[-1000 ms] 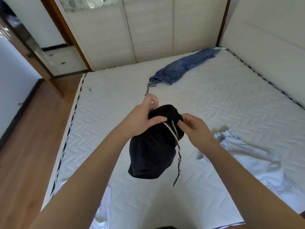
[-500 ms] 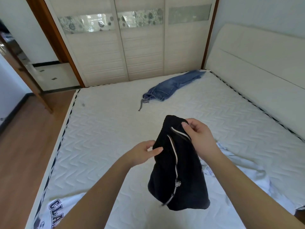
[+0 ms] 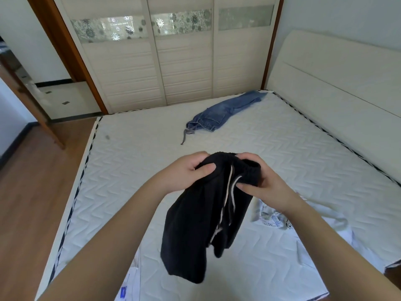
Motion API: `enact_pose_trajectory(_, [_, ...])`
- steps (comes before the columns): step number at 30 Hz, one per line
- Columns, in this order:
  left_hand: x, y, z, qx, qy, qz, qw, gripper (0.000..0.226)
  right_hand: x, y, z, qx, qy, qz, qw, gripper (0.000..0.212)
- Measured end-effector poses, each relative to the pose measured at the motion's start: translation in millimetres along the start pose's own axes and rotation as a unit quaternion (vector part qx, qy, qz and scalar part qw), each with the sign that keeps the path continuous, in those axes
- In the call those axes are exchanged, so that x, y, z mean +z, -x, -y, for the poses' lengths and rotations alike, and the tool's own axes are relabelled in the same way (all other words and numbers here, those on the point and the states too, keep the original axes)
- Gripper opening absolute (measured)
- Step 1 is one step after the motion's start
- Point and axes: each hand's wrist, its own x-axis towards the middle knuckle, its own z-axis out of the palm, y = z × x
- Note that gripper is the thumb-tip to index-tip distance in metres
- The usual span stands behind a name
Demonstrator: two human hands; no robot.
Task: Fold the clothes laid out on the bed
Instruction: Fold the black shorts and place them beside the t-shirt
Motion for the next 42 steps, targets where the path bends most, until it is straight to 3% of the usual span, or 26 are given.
enact_pose_trajectory(4, [-30,3,-3,0.045,-0.066,-0.011,0.997,0.015,0,-15,3,0.036,0.181,-0.048,0.982,0.028])
enact_pose_trajectory(11, [-87,10,-1,0.025,-0.241,-0.025,0.970,0.025,-10,-43,16,-0.058,0.411,0.034,0.909,0.048])
enact_pose_trajectory(14, [-111,12,0,0.045,-0.385,0.042,0.921,0.033,-12,-50,19,-0.099,0.390,0.064,0.913,0.038])
enact_pose_trajectory(17, [-130,10,0,0.069,-0.510,0.092,0.852,0.055,-7,-57,25,0.001,0.245,0.129,0.961,0.025])
enact_pose_trajectory(20, [-149,5,4,0.053,-0.597,0.112,0.793,0.058,-8,-65,27,0.062,0.250,0.162,0.952,0.039])
enact_pose_trajectory(23, [-164,4,13,0.012,-0.618,0.138,0.774,0.054,-19,-72,28,0.022,0.369,0.134,0.920,0.048])
enact_pose_trajectory(26, [-175,8,25,-0.041,-0.555,0.158,0.816,0.043,-37,-79,24,-0.035,0.488,0.103,0.866,0.052])
enact_pose_trajectory(28, [-178,7,32,-0.050,-0.546,0.156,0.821,0.040,-47,-85,24,-0.042,0.552,0.090,0.828,0.067])
enact_pose_trajectory(30, [-179,4,36,-0.038,-0.588,0.159,0.792,0.040,-53,-90,29,-0.034,0.616,0.090,0.782,0.083])
enact_pose_trajectory(34, [-182,-2,36,0.052,-0.699,0.152,0.697,0.041,-64,-99,40,-0.053,0.692,0.048,0.718,0.067])
enact_pose_trajectory(36, [-185,-4,32,0.062,-0.723,0.158,0.670,0.044,-69,-101,44,-0.064,0.717,0.024,0.694,0.067])
enact_pose_trajectory(39, [-194,-8,32,0.101,-0.725,0.109,0.673,0.053,-79,-103,53,-0.086,0.728,0.009,0.680,0.055])
enact_pose_trajectory(42, [-202,-15,24,0.088,-0.693,0.063,0.713,0.065,-88,-99,60,-0.113,0.702,0.015,0.703,0.040])
